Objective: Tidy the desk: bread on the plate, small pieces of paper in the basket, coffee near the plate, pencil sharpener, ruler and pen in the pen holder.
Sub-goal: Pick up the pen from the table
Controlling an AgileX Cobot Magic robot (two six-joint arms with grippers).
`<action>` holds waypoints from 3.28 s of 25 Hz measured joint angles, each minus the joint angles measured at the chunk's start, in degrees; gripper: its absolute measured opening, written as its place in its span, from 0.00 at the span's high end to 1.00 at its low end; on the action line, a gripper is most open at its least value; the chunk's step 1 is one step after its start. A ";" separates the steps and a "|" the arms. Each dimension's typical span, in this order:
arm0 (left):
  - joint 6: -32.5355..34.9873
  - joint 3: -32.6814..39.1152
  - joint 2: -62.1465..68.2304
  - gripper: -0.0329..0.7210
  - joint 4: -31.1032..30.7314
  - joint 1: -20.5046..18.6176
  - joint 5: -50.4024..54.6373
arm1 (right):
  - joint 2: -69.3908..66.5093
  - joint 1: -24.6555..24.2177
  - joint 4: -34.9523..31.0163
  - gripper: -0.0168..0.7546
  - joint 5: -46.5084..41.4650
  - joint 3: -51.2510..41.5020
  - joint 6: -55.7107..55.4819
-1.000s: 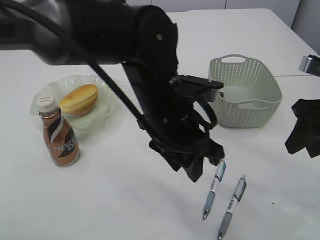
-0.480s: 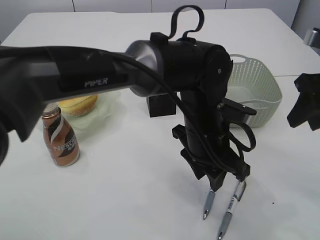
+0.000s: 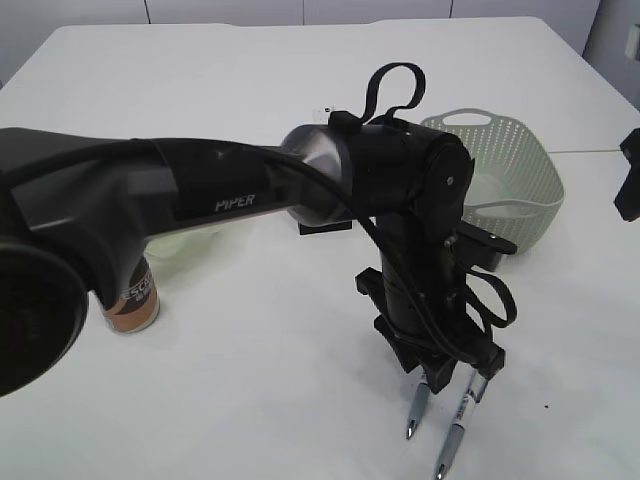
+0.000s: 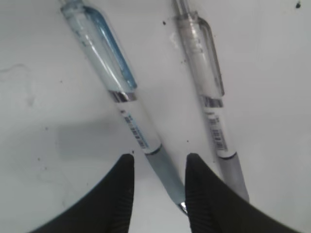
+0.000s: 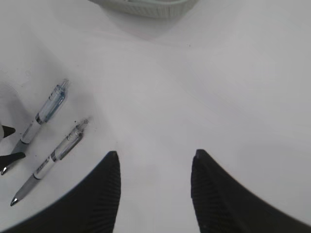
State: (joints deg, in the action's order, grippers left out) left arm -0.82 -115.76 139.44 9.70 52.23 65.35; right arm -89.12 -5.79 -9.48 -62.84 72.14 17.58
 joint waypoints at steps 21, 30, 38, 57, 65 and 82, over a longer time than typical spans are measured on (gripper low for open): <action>0.00 0.00 0.71 0.62 -2.32 0.00 -9.09 | 0.00 0.00 0.05 0.49 1.46 0.12 0.12; 0.00 0.00 2.05 0.62 -2.55 0.00 -10.46 | 0.00 0.00 0.05 0.49 1.46 0.12 0.12; 0.00 -0.04 2.73 0.64 -2.55 0.00 -10.31 | 0.00 0.00 0.05 0.49 1.46 0.12 0.12; 0.00 -0.92 3.59 0.88 -2.55 0.00 -2.37 | 0.00 0.00 0.05 0.49 1.46 0.12 0.12; 0.00 -2.67 4.22 0.88 -2.55 0.00 0.00 | 0.00 0.00 -0.57 0.49 1.46 0.12 0.12; -3.94 -7.72 1.16 0.88 -2.77 -2.90 4.46 | 0.00 0.00 -6.11 0.49 -1.58 3.01 -1.11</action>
State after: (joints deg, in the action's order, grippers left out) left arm -4.76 -123.48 140.60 6.93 49.33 69.81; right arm -89.12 -5.79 -15.59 -64.42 75.14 16.46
